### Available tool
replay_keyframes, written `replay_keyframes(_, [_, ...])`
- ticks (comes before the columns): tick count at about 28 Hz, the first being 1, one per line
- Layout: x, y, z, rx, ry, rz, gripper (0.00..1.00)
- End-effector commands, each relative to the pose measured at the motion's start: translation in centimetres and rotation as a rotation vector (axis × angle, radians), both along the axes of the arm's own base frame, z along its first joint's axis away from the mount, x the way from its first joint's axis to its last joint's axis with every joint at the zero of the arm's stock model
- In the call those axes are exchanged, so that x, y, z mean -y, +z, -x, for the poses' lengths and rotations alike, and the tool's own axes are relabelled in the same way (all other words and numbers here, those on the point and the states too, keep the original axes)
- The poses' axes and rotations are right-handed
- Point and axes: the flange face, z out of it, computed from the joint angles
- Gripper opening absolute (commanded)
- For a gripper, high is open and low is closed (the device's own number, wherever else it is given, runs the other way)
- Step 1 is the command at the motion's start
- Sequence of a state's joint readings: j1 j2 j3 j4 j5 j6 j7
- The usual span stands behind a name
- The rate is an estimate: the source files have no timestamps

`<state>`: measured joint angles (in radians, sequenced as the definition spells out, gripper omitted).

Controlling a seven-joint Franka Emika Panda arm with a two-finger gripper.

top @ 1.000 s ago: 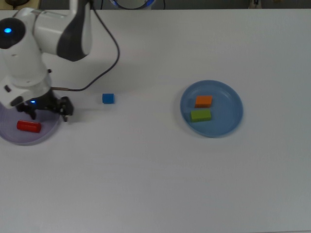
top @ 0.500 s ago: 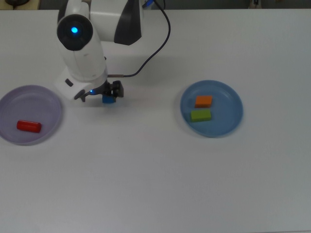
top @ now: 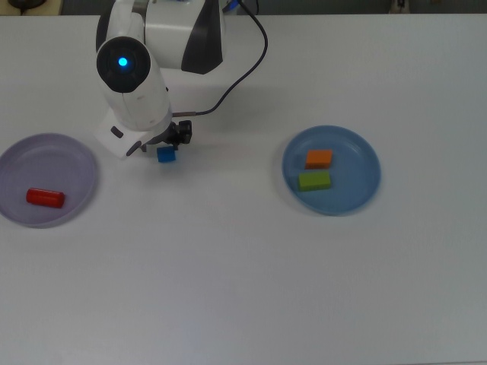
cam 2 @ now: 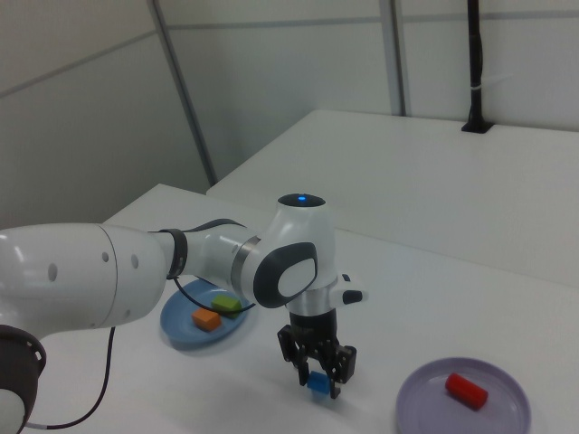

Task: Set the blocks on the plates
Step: 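Move the gripper to the blue block and grasp it, then place the blue block on the lavender plate beside the red block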

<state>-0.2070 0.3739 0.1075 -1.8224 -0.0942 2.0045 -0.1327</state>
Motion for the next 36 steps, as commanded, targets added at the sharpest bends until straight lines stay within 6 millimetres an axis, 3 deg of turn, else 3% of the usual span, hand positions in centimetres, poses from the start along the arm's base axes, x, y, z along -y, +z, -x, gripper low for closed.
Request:
replay_keyframes(1, [-0.7, -0.3, 0.5, -0.014, 0.026, -0.021, 0.52])
replay_keyframes(5, [-1.4, -0.5, 0.1, -0.003, 0.037, -0.021, 0.54])
replay_keyframes(10, [-1.6, -0.1, -0.3, 0.029, 0.041, -0.018, 0.41])
replay_keyframes(12, [-0.8, 1.1, -0.9, 0.049, 0.031, -0.015, 0.33])
replay_keyframes(16, [0.7, 2.3, -1.1, 0.069, 0.012, -0.009, 0.33])
replay_keyframes(22, [5.5, 5.0, -1.5, 0.109, -0.02, -0.004, 0.33])
replay_keyframes(24, [8.9, 5.9, -1.3, 0.13, -0.044, -0.002, 0.33])
replay_keyframes(29, [13.8, 4.6, -0.5, 0.148, -0.082, -0.013, 0.34])
replay_keyframes(33, [15.8, 4.9, -1.4, 0.21, -0.115, -0.015, 0.34])
replay_keyframes(36, [17.9, 3.4, -1.8, 0.207, -0.146, -0.022, 0.34])
